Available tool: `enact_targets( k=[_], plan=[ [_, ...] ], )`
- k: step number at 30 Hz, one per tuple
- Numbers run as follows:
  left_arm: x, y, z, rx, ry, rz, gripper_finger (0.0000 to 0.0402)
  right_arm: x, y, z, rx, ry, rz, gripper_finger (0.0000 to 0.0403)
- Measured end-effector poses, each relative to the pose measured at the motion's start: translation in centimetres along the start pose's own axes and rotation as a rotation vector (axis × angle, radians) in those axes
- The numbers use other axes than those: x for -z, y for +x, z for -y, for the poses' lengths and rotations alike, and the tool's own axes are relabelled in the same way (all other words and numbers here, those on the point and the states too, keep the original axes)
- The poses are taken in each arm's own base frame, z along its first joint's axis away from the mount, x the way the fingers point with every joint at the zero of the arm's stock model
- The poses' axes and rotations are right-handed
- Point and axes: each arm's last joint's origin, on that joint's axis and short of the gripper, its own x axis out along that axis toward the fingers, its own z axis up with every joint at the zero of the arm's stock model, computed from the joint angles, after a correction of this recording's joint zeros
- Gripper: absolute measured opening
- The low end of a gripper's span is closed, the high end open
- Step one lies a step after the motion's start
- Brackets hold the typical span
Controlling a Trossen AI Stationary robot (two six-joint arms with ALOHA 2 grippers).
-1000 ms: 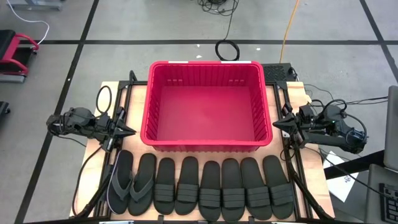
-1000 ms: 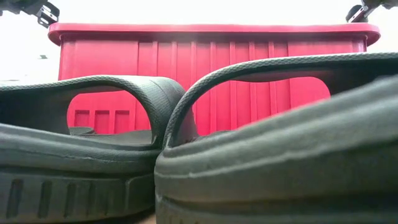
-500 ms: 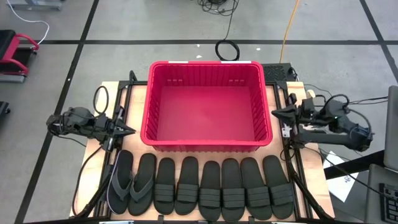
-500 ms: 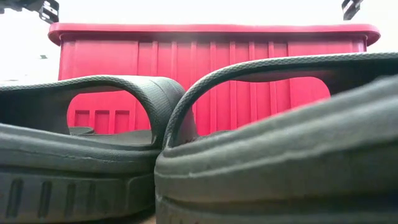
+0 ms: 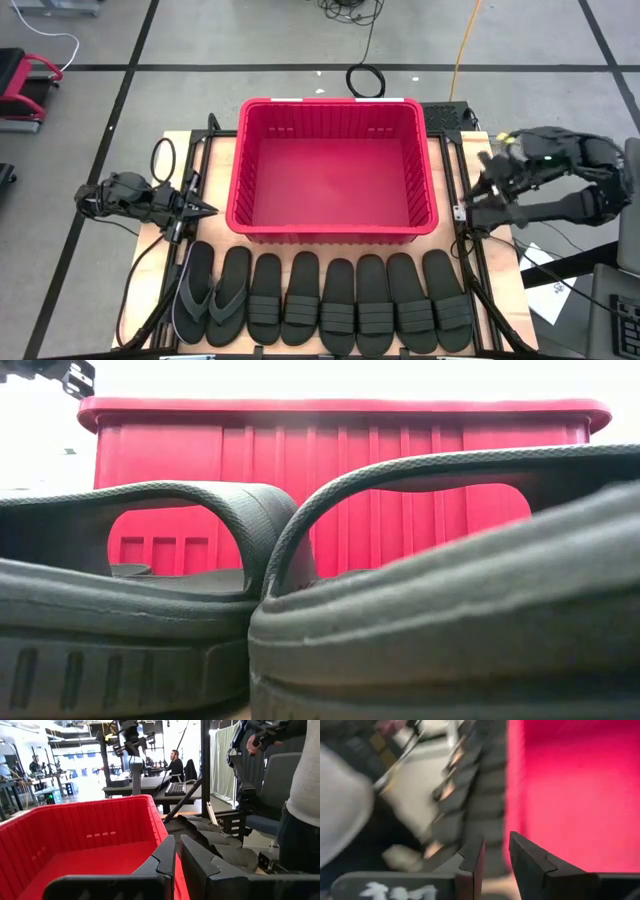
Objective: Pick and place slides into bin
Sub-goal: Put the black slide into the red bin
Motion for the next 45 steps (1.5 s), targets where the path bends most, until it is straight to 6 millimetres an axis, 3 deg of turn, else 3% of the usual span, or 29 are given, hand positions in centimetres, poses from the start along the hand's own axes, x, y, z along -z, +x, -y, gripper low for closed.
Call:
enact_targets(
  k=[5,11,25,30,37,45],
  plan=[
    [0.1,0.0,0.0,0.001,0.008,-0.006,0.0031,0.2,1.3,0.0,-0.224,0.124,-0.223,0.0091],
    [0.1,0.0,0.0,0.001,0.030,-0.010,0.0031,1.3,3.3,0.5,-0.311,0.083,-0.291,0.0091],
    [0.3,0.0,0.0,0.003,0.026,-0.032,0.0031,7.3,13.2,2.4,-0.499,0.071,-0.580,0.0091],
    [0.3,0.0,0.0,0.002,0.006,-0.032,0.0031,8.9,15.4,1.8,-0.526,0.031,-0.604,0.0089],
    [0.5,0.0,0.0,0.003,0.003,-0.050,0.0031,10.4,16.7,0.6,-0.370,-0.103,-0.592,0.0064],
    [0.5,0.0,0.0,0.003,-0.004,-0.054,0.0031,12.7,19.3,-0.4,-0.493,0.027,-0.584,0.0048]
  ],
)
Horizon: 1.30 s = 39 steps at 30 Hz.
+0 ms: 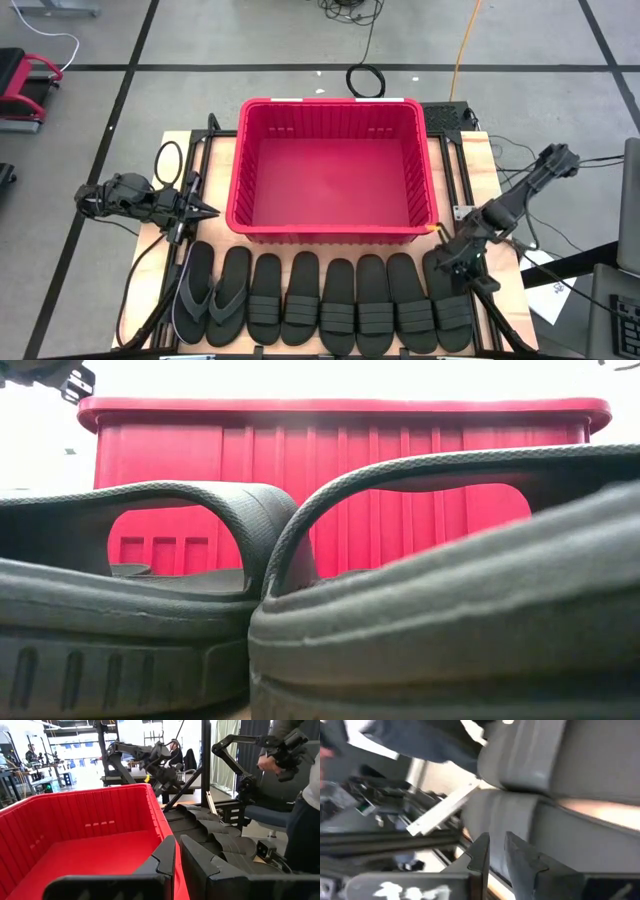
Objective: Pick and place slides into bin
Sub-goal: Put the black slide into the red bin
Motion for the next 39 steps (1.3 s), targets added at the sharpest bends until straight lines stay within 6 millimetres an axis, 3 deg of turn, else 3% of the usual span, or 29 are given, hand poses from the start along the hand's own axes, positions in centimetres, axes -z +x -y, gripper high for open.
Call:
enact_targets(
  k=[7,17,22,31,39],
  plan=[
    [0.0,0.0,0.0,0.000,-0.020,0.000,0.0031,1.5,2.4,2.2,0.007,0.203,-0.013,0.0074],
    [0.2,0.0,0.0,0.002,-0.019,-0.025,0.0031,2.4,3.7,3.6,-0.027,0.263,-0.021,0.0197],
    [0.3,0.0,0.0,0.002,-0.018,-0.027,0.0031,3.6,4.4,5.0,0.007,0.336,-0.054,0.0232],
    [0.3,0.0,0.0,0.002,-0.010,-0.029,0.0031,4.0,5.6,5.3,-0.194,0.333,-0.035,0.0229],
    [0.3,0.0,0.0,0.002,-0.010,-0.029,0.0031,4.4,6.0,5.0,-0.198,0.321,-0.047,0.0196]
  ],
)
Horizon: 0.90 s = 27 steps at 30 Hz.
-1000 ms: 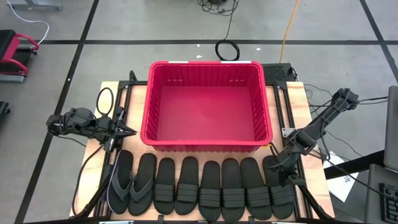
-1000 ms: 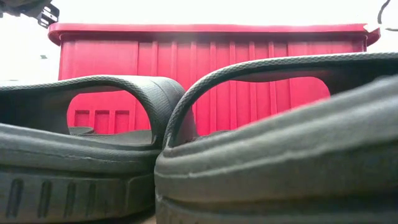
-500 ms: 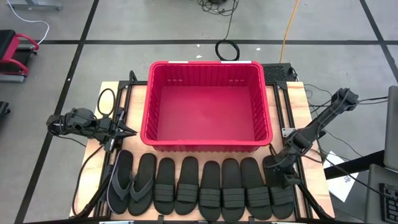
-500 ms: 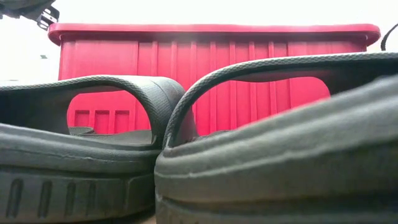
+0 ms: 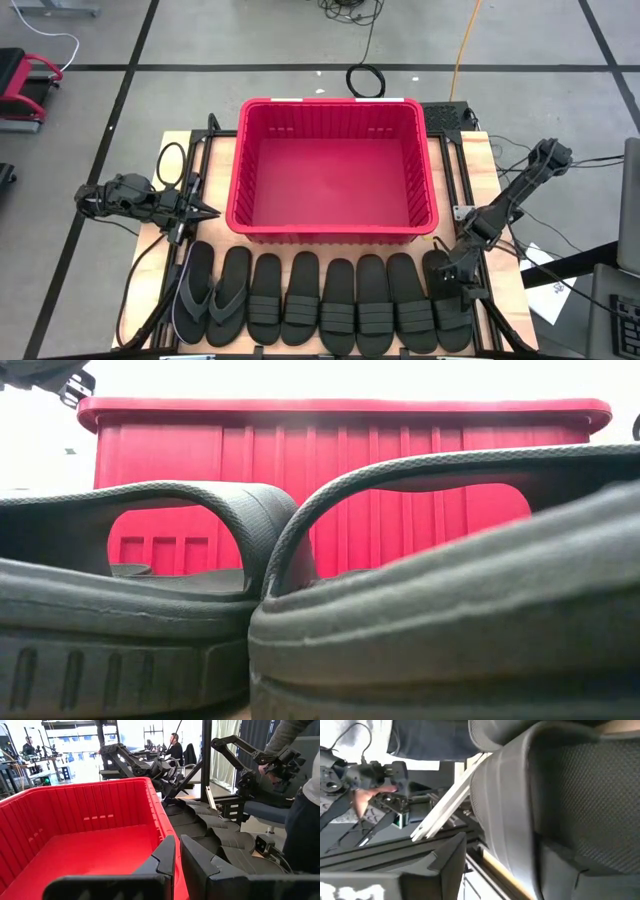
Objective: Pick and place slides into bin
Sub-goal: Put the black slide into the red bin
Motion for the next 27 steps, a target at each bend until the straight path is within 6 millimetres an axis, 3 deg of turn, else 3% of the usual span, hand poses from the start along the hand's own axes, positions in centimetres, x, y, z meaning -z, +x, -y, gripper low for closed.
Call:
enact_targets(
  k=[6,14,27],
  plan=[
    [0.0,0.0,0.0,0.000,0.000,0.000,0.0031,-0.2,0.0,0.1,0.041,-0.053,0.068,0.0148],
    [0.0,0.0,0.0,0.000,-0.003,0.000,0.0031,-0.3,0.2,0.2,0.044,-0.075,0.064,0.0016],
    [0.0,0.0,0.0,0.000,-0.017,0.000,0.0031,-0.8,0.0,-2.0,-0.198,-0.055,0.028,0.0004]
  ],
)
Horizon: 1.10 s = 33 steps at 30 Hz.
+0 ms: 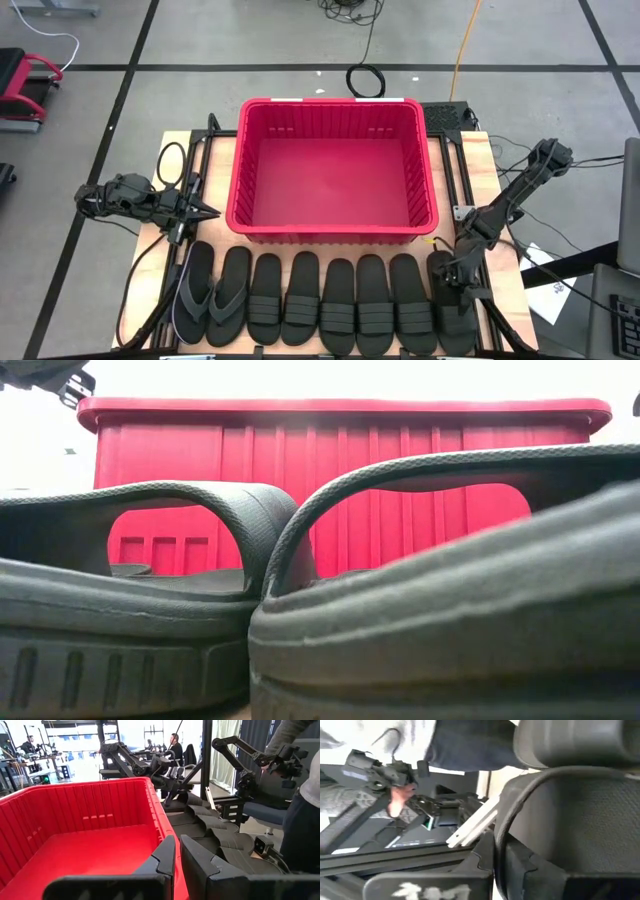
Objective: Pick and place slides into bin
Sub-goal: Put the black slide into the red bin
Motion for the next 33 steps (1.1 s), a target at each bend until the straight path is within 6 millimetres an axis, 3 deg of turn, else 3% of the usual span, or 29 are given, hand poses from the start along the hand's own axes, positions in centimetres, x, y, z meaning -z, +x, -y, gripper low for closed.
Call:
enact_targets(
  k=[23,33],
  plan=[
    [0.0,0.0,0.0,0.000,0.017,0.000,0.0031,0.0,-0.8,-1.8,-0.073,0.029,-0.026,0.0003],
    [0.2,0.0,0.0,0.001,0.018,-0.023,0.0031,-1.6,-1.9,-2.4,-0.139,-0.039,0.119,0.0003]
  ],
)
